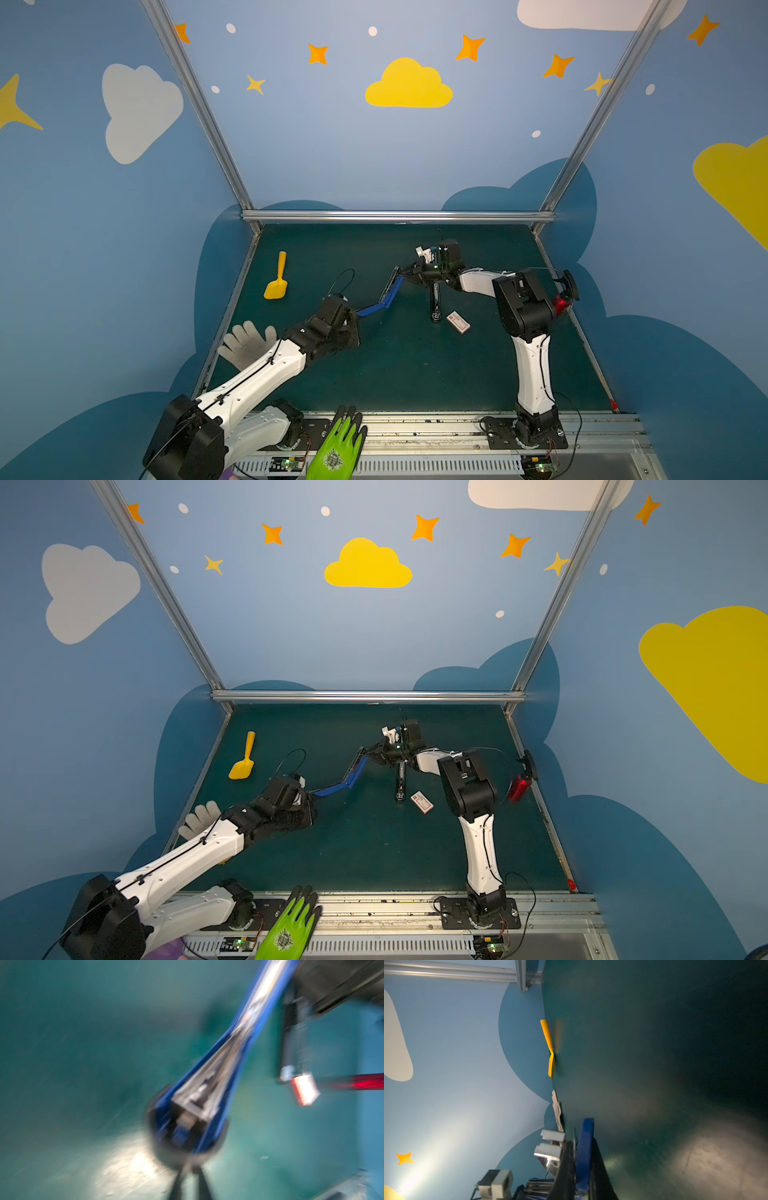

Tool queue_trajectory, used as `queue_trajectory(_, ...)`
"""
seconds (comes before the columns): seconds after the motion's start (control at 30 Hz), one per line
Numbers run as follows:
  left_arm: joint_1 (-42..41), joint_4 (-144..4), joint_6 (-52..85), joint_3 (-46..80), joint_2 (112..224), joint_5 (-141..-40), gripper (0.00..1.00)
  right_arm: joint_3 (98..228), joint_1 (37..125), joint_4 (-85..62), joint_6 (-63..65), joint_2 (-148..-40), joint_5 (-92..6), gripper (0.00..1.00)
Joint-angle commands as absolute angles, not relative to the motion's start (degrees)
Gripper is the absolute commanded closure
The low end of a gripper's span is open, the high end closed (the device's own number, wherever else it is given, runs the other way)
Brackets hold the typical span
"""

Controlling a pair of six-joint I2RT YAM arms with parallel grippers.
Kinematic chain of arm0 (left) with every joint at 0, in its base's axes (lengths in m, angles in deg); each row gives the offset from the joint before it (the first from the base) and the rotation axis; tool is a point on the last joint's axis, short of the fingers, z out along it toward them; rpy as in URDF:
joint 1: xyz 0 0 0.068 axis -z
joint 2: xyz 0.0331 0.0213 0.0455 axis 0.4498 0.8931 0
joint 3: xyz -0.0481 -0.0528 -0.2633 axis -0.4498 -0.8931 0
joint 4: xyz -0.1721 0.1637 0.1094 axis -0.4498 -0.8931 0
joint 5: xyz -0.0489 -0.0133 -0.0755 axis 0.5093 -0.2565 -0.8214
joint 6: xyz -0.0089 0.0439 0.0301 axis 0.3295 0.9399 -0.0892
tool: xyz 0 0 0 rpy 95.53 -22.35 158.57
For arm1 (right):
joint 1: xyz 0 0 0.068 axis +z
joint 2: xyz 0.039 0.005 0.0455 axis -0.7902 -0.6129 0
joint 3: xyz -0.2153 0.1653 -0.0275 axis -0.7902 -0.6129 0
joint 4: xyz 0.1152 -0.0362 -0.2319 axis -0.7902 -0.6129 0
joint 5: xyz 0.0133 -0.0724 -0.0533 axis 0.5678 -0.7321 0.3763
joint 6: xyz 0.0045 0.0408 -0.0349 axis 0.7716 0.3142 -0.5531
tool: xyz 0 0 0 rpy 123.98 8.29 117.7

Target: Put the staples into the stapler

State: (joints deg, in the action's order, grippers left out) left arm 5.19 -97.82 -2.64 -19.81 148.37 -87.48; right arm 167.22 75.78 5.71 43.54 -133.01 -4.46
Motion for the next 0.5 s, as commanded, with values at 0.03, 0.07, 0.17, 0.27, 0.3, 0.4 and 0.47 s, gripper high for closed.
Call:
queue_trajectory(0.03,6.3,-96.8,-5.7,-22.2,147.9,-83.8,0.96,169.4,75.4,9.8,46.2,-134.2,-3.2,1.0)
queue_trajectory(0.07,6.3,-96.4,-6.0,-22.7,148.0,-83.3,0.96,169.5,75.4,9.9,46.3,-134.5,-3.1,1.0)
queue_trajectory(0.17,6.3,-96.5,-6.5,-23.0,148.3,-81.5,0.94,169.3,75.6,10.5,46.4,-134.9,-3.2,1.0)
queue_trajectory(0.27,6.3,-96.9,-6.7,-22.4,147.9,-81.1,0.9,169.0,75.8,11.7,47.1,-135.2,-3.0,1.0)
queue_trajectory(0.3,6.3,-96.7,-6.7,-22.3,147.5,-81.1,0.85,168.9,75.9,12.3,47.3,-135.3,-3.0,1.0)
queue_trajectory(0.4,6.3,-96.2,-7.1,-21.9,146.7,-81.3,0.7,169.2,76.5,12.4,47.2,-135.8,-3.2,1.0)
queue_trajectory(0.47,6.4,-95.6,-7.2,-21.4,146.7,-81.1,0.65,169.9,77.1,12.2,46.9,-136.6,-3.2,1.0)
